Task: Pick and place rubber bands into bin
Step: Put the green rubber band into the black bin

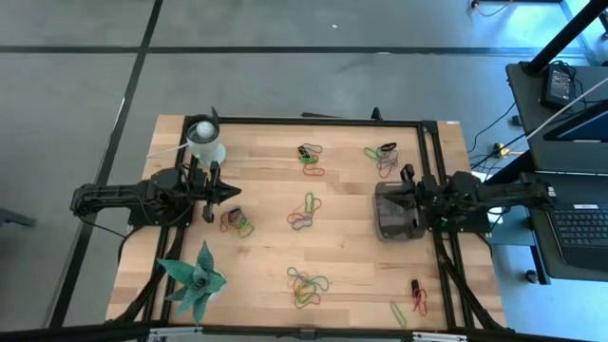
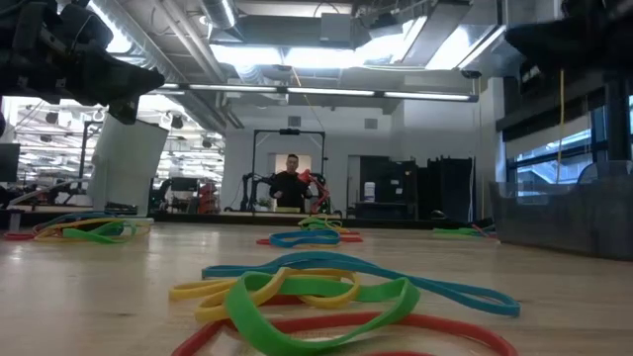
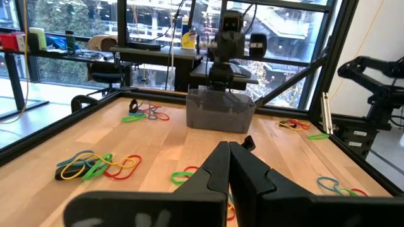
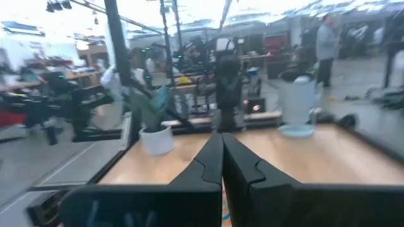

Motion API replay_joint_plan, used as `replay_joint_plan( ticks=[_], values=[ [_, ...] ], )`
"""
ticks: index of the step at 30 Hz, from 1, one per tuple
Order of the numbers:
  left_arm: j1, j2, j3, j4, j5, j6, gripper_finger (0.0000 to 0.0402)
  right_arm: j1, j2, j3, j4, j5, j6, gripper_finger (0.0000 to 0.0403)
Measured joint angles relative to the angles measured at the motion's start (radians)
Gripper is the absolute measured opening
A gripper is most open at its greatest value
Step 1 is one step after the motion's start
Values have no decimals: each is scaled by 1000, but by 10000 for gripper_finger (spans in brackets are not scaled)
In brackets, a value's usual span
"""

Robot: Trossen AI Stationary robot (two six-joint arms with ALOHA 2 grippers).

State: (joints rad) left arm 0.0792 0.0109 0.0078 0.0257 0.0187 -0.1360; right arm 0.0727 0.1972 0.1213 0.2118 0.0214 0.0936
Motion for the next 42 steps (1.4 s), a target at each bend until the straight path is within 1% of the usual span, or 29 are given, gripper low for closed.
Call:
replay_joint_plan(
  ticks=[6,12,14,17,20,27,31,37,40,42],
  values=[
    [0,0,0,0,0,0,1,0,217,192,-5,177,-93,1],
    [0,0,0,0,0,0,1,-2,509,406,-13,318,-103,1],
    [0,0,0,0,0,0,1,-16,614,485,-41,332,-103,0],
    [0,0,0,0,0,0,1,-55,772,627,-144,333,-83,0],
    [0,0,0,0,0,0,1,-104,929,784,-299,327,-25,0],
    [0,0,0,0,0,0,1,-204,1258,1161,-668,194,53,0],
    [0,0,0,0,0,0,1,-240,1416,1349,-813,148,59,7],
    [0,0,0,0,0,0,1,-275,1599,1557,-960,140,59,33],
    [0,0,0,0,0,0,1,-288,1669,1631,-1056,141,60,46],
    [0,0,0,0,0,0,1,-293,1707,1656,-1111,141,67,55]
  ],
)
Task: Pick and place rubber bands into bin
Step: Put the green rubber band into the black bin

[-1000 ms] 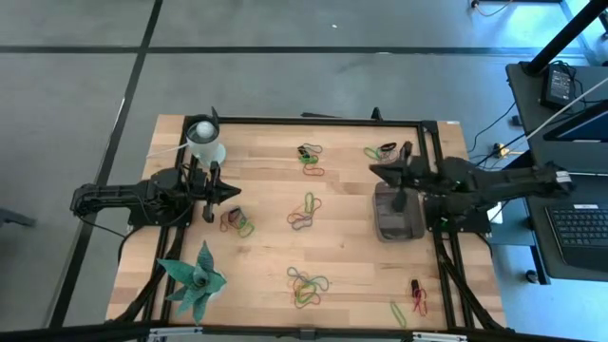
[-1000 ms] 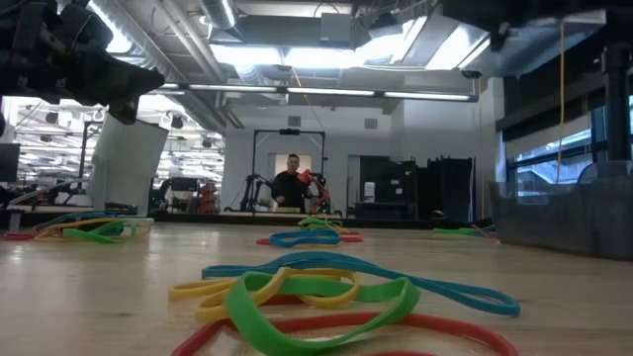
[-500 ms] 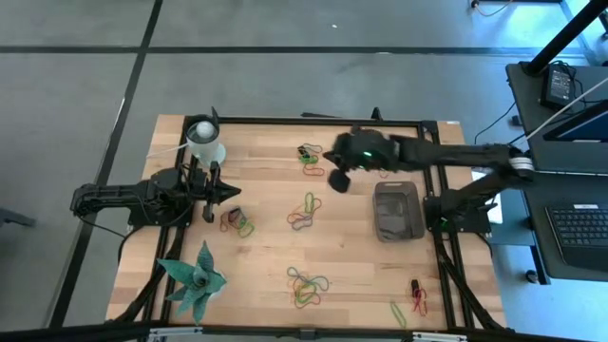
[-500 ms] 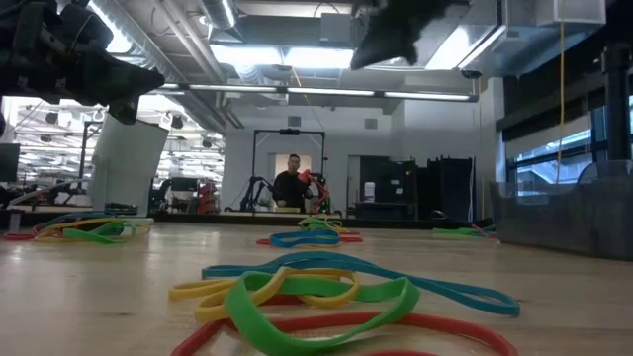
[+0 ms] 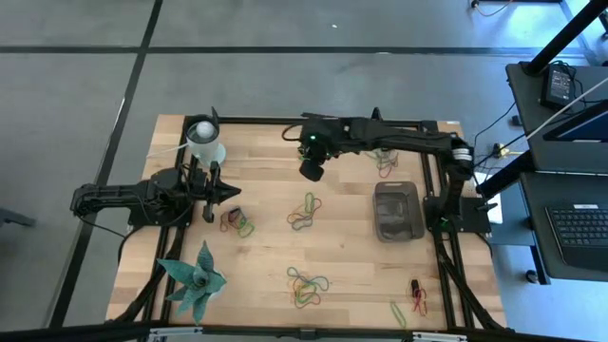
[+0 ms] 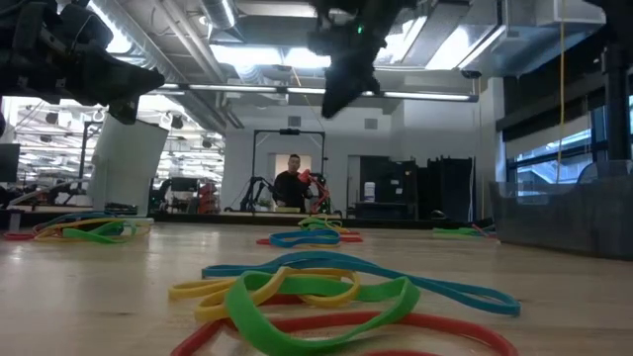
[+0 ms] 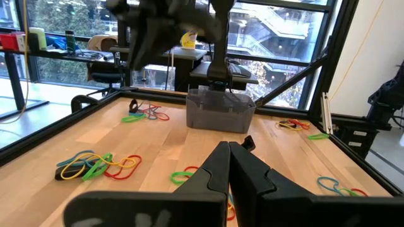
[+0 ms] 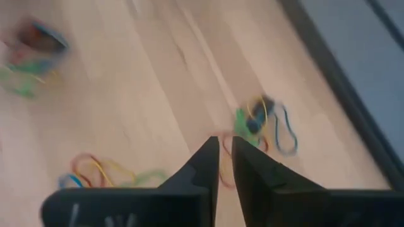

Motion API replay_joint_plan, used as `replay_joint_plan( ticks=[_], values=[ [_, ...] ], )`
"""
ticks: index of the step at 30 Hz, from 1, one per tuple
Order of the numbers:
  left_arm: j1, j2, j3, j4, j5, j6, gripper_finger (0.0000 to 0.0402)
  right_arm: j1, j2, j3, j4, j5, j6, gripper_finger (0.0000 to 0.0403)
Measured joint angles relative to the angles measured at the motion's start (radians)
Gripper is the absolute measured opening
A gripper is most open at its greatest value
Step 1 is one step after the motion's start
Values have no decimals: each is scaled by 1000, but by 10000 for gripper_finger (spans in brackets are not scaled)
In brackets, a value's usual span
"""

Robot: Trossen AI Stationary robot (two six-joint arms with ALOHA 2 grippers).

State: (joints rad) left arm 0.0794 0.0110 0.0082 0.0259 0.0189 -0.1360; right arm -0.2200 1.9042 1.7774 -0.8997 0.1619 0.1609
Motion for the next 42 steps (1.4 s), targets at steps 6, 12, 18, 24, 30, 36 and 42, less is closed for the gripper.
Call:
replay_joint_plan(
  ticks=[6,12,18,24,30,36,42],
  values=[
    [0,0,0,0,0,0,1,-3,92,-17,-104,-11,71,83],
    [0,0,0,0,0,0,1,1,124,-96,-130,-90,224,113],
    [0,0,0,0,0,0,1,41,125,-131,-115,-96,343,134],
    [0,0,0,0,0,0,1,109,138,-132,-65,-87,362,135],
    [0,0,0,0,0,0,1,173,179,-133,-13,-56,414,135],
    [0,2,0,-8,0,0,1,186,207,-132,64,-5,461,135],
    [0,4,0,-6,0,0,1,155,228,-133,70,31,464,135]
  ],
)
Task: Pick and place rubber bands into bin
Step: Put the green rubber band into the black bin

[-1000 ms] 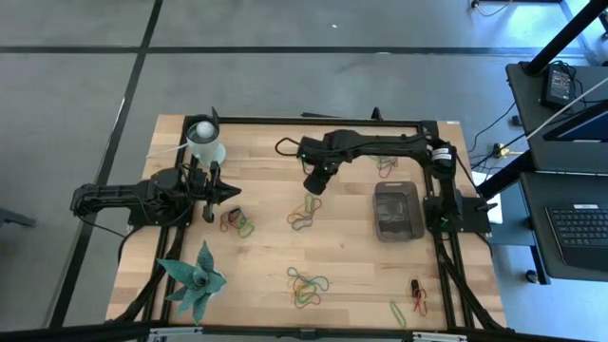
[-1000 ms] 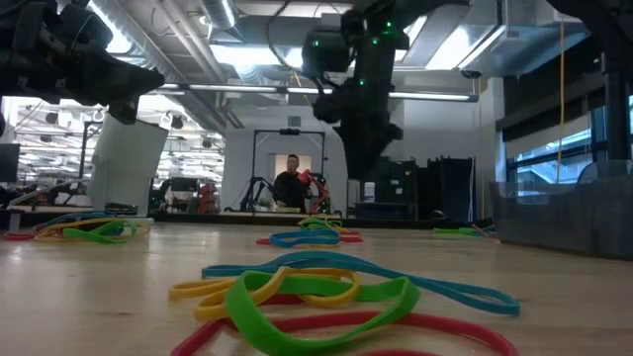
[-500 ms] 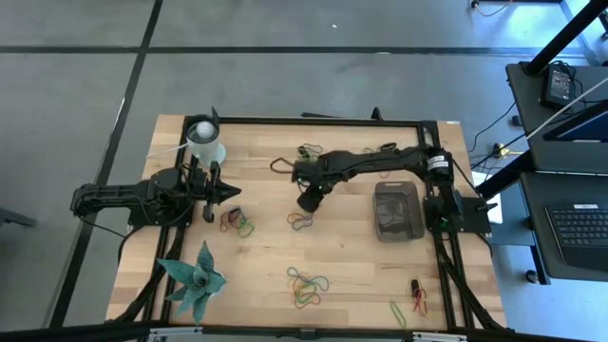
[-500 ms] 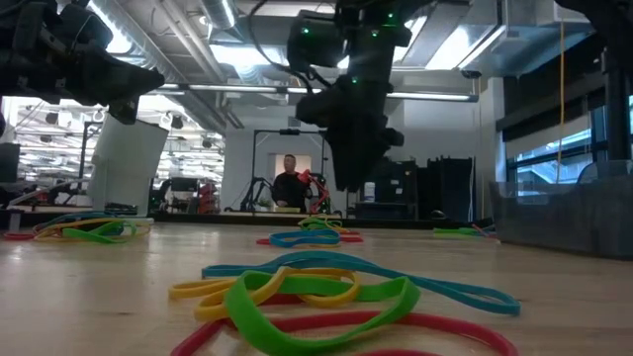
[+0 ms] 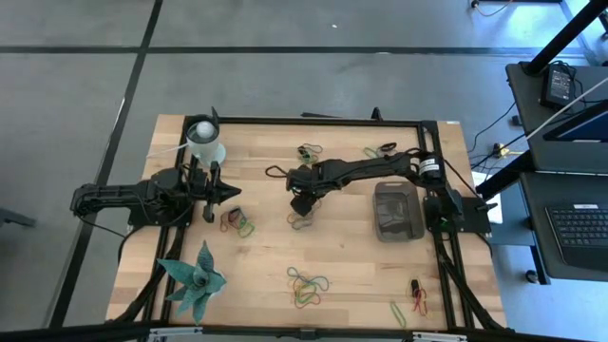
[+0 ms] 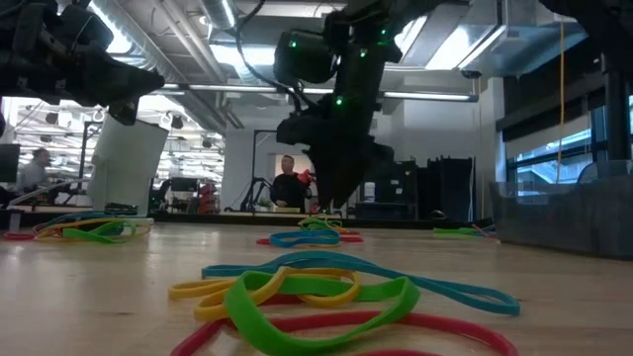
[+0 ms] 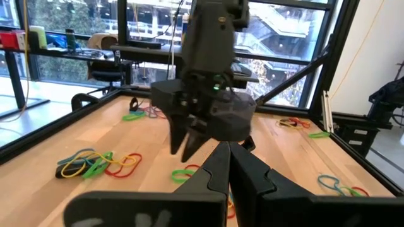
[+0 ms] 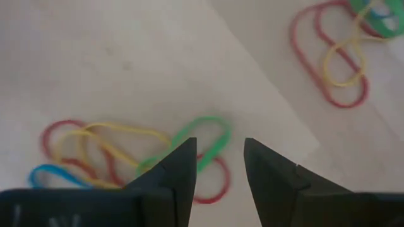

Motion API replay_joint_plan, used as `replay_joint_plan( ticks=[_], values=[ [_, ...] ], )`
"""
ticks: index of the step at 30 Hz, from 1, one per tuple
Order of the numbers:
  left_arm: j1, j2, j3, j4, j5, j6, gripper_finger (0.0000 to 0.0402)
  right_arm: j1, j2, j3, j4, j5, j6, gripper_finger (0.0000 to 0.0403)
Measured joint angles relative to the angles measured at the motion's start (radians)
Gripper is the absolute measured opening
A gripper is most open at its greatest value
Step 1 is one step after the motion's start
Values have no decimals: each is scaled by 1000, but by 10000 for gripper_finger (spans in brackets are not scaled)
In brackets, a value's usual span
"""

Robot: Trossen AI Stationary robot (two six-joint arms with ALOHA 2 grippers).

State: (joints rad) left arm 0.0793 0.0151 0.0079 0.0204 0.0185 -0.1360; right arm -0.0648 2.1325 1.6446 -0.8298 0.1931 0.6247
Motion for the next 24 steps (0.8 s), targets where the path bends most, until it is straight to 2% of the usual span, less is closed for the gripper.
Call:
replay_joint_plan(
  ticks=[18,21,24],
  values=[
    [0,3,0,-2,0,0,1,-11,99,6,5,-33,-1,131],
    [0,3,0,-2,0,0,1,-11,108,6,9,-35,0,102],
    [0,3,0,-2,0,0,1,-10,109,5,20,-34,0,51]
  ],
)
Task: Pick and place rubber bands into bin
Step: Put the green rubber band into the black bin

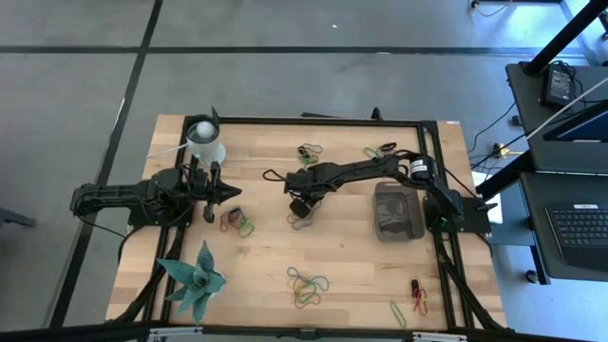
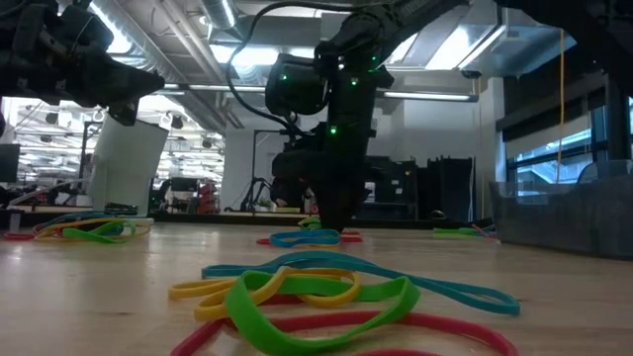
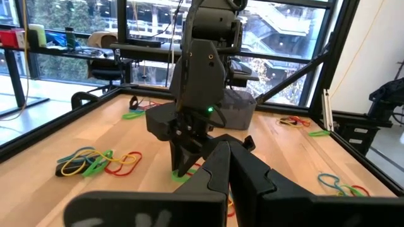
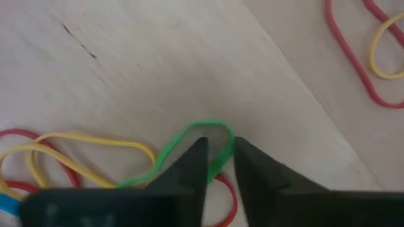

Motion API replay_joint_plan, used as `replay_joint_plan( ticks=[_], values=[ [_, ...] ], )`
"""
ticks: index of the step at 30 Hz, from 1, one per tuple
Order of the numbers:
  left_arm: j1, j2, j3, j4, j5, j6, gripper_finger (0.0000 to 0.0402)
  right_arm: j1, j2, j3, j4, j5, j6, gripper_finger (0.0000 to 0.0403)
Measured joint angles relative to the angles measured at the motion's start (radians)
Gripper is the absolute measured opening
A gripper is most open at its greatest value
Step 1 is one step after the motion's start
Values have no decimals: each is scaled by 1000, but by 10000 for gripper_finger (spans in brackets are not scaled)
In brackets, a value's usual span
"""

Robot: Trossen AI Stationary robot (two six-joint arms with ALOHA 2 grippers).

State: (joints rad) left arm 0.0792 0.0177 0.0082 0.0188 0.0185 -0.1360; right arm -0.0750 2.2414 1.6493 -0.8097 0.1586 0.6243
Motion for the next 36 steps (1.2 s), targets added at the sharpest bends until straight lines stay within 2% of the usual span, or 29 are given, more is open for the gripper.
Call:
replay_joint_plan(
  ticks=[3,10,21,25,29,36],
  values=[
    [0,0,0,0,0,0,1,-2,0,1,0,1,1,10],
    [0,0,0,0,0,0,1,-2,9,97,-69,-9,26,3],
    [0,1,0,1,0,0,1,3,-143,222,-136,-3,53,2],
    [0,3,0,0,0,0,1,13,-221,204,-217,8,78,1],
    [0,2,0,0,0,0,1,44,-320,160,-298,70,149,1],
    [0,2,0,0,0,0,1,120,-538,11,-360,120,285,0]
  ],
)
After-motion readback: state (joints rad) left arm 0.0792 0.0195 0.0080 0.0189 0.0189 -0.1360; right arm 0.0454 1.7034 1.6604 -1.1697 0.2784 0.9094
